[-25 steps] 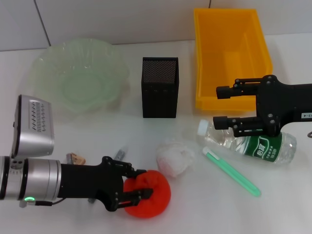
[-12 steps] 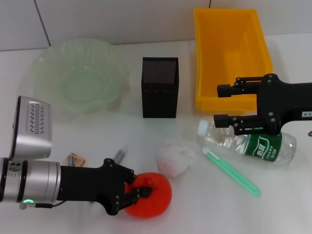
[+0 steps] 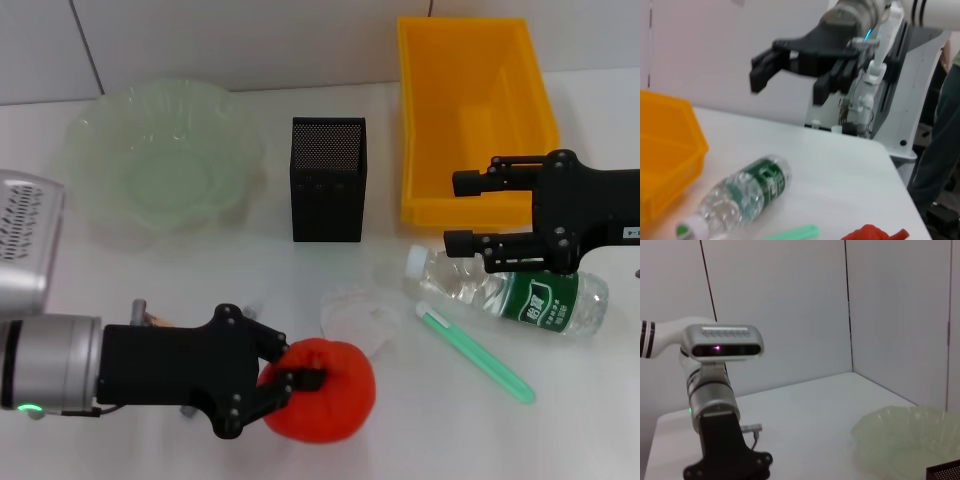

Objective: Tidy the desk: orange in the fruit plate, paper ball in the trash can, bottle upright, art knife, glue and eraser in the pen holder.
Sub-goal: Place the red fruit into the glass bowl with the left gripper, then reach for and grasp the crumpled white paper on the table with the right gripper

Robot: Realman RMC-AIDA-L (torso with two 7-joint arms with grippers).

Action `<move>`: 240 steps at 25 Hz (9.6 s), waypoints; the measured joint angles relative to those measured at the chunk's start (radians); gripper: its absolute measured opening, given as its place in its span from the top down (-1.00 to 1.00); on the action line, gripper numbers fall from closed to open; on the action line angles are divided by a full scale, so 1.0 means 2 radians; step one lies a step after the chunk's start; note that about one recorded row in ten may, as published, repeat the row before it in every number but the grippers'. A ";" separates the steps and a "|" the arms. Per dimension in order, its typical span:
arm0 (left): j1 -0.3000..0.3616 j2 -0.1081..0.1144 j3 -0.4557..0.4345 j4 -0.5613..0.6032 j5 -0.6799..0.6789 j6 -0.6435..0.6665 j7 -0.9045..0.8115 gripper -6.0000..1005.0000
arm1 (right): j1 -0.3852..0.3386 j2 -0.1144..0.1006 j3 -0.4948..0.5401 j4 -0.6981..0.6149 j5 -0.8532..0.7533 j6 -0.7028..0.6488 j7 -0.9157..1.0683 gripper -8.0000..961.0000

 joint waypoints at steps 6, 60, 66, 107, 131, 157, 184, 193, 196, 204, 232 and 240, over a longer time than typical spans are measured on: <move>0.013 0.000 -0.040 0.028 -0.023 0.022 -0.001 0.84 | -0.006 0.000 -0.001 0.005 -0.002 0.012 -0.007 -0.48; -0.112 -0.005 -0.117 -0.150 -0.204 -0.406 0.196 0.84 | -0.020 0.003 -0.007 0.017 0.010 -0.007 -0.030 -0.48; -0.109 -0.005 -0.120 -0.157 -0.217 -0.411 0.208 0.84 | -0.020 0.002 -0.007 0.017 0.017 -0.007 -0.030 -0.48; 0.032 0.011 -0.069 0.019 -0.162 -0.152 0.080 -0.65 | -0.028 0.000 0.008 0.014 0.018 -0.007 -0.030 -0.48; 0.028 0.024 -0.071 0.055 -0.043 0.045 -0.029 -0.65 | -0.003 -0.001 0.006 -0.100 -0.110 -0.016 0.159 -0.48; 0.019 0.010 -0.072 0.051 0.009 0.044 -0.039 -0.64 | 0.215 -0.013 -0.109 -0.052 -0.320 -0.064 0.317 -0.48; 0.033 0.012 -0.131 0.037 0.050 0.038 -0.022 -0.64 | 0.346 -0.026 -0.139 0.178 -0.354 -0.006 0.316 -0.48; 0.033 0.011 -0.129 0.036 0.051 0.041 -0.018 -0.64 | 0.352 -0.013 -0.184 0.202 -0.355 0.036 0.314 -0.48; 0.035 0.010 -0.129 0.037 0.051 0.042 -0.015 -0.64 | 0.354 -0.009 -0.197 0.205 -0.357 0.057 0.311 -0.48; 0.035 0.010 -0.127 0.037 0.051 0.043 -0.015 -0.64 | 0.358 -0.001 -0.219 0.209 -0.362 0.091 0.310 -0.48; 0.034 0.010 -0.126 0.037 0.051 0.040 -0.014 -0.63 | 0.354 0.004 -0.221 0.253 -0.328 0.140 0.292 -0.48; 0.034 0.010 -0.126 0.037 0.051 0.040 -0.014 -0.63 | 0.351 0.004 -0.221 0.266 -0.324 0.152 0.290 -0.46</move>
